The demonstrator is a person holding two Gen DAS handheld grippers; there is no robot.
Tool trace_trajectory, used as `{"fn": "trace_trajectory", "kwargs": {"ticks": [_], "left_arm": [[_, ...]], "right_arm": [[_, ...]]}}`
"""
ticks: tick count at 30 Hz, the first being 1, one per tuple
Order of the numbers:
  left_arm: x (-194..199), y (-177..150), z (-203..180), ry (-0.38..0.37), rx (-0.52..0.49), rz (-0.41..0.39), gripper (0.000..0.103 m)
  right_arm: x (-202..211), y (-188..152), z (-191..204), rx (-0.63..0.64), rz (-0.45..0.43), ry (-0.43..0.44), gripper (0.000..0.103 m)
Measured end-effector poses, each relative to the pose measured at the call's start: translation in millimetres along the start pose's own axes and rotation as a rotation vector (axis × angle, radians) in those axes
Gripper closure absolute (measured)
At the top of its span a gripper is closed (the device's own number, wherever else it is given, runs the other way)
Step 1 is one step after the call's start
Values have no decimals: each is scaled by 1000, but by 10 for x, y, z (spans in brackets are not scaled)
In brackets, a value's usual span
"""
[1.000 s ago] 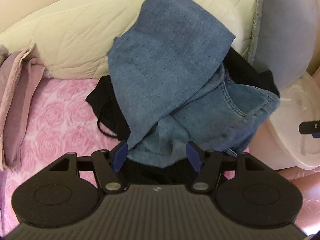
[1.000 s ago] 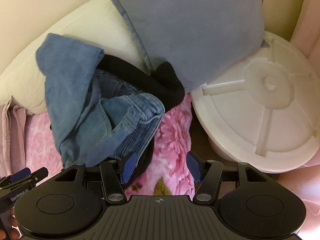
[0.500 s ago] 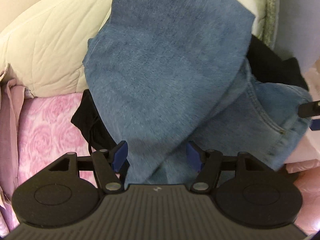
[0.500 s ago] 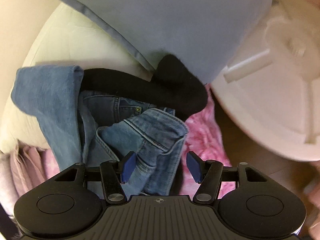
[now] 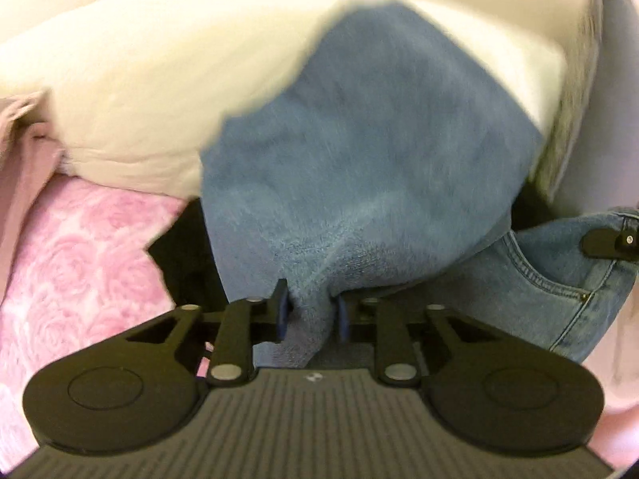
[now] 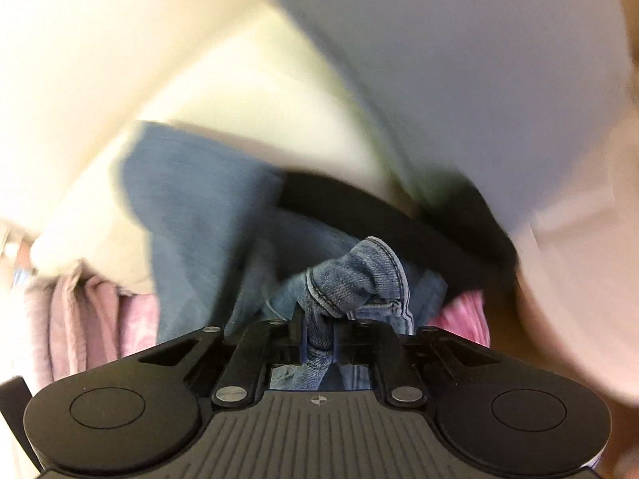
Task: Fold clothes
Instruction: 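Grasp the blue jeans with both grippers and lift them off the pile, then carry the jeans with both grippers and drop them onto the open bed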
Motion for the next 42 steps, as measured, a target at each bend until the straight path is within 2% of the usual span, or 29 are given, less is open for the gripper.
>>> {"fn": "trace_trajectory", "kwargs": {"ticks": [3, 6, 8, 11, 14, 19, 24, 27, 30, 31, 33, 35, 37, 38, 40, 42], "left_arm": [[482, 101, 168, -4, 81, -101, 89], [1039, 168, 280, 2, 124, -208, 92], [1456, 174, 331, 32, 122, -279, 93], [2163, 19, 500, 80, 193, -384, 93], [2918, -208, 709, 134, 275, -491, 94], [4392, -937, 903, 319, 358, -658, 96], [5932, -1930, 1006, 570, 411, -764, 97], [6742, -2467, 1072, 653, 456, -758, 97], [7209, -3031, 1237, 726, 512, -657, 96], [7272, -3255, 1330, 767, 565, -599, 96], [7332, -3757, 1490, 844, 689, -461, 93], [7318, -4321, 1601, 893, 809, -293, 87], [7337, -4874, 1493, 917, 893, -254, 87], [7347, -5137, 1396, 920, 936, -237, 87], [7302, -5624, 1186, 932, 1015, -209, 85], [7209, -6078, 817, 946, 1088, -165, 85]], "right_arm": [[284, 59, 364, 102, -72, 74, 94], [580, 29, 730, 185, -123, 153, 94], [811, -29, 995, 234, -147, 229, 94], [1223, -176, 1378, 315, -194, 348, 94], [1707, -374, 1838, 397, -225, 503, 94], [2583, -1084, 2629, 556, -243, 795, 94], [3365, -1962, 3185, 618, -224, 1036, 94], [3796, -2478, 3427, 610, -210, 1145, 95], [4208, -3025, 3598, 596, -238, 1203, 95], [4309, -3240, 3650, 601, -256, 1194, 95], [4376, -3689, 3738, 648, -254, 1098, 94], [4250, -4235, 3823, 774, -129, 996, 93], [3971, -4957, 3842, 1060, 74, 895, 75], [3783, -5292, 3786, 1213, 181, 821, 74], [3498, -5579, 3556, 1269, 271, 724, 74], [3274, -5747, 3343, 1290, 330, 645, 74]]}}
Point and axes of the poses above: each gripper's, at about its wrist camera, not at the fingertips, and x roughly against the way its jaws point, z to its left, y to its top, the point moved 7 cm from there along -x, roughly the way its jaws point, and after that the axes turned 7 degrees about -y, right-handed, at the moved point
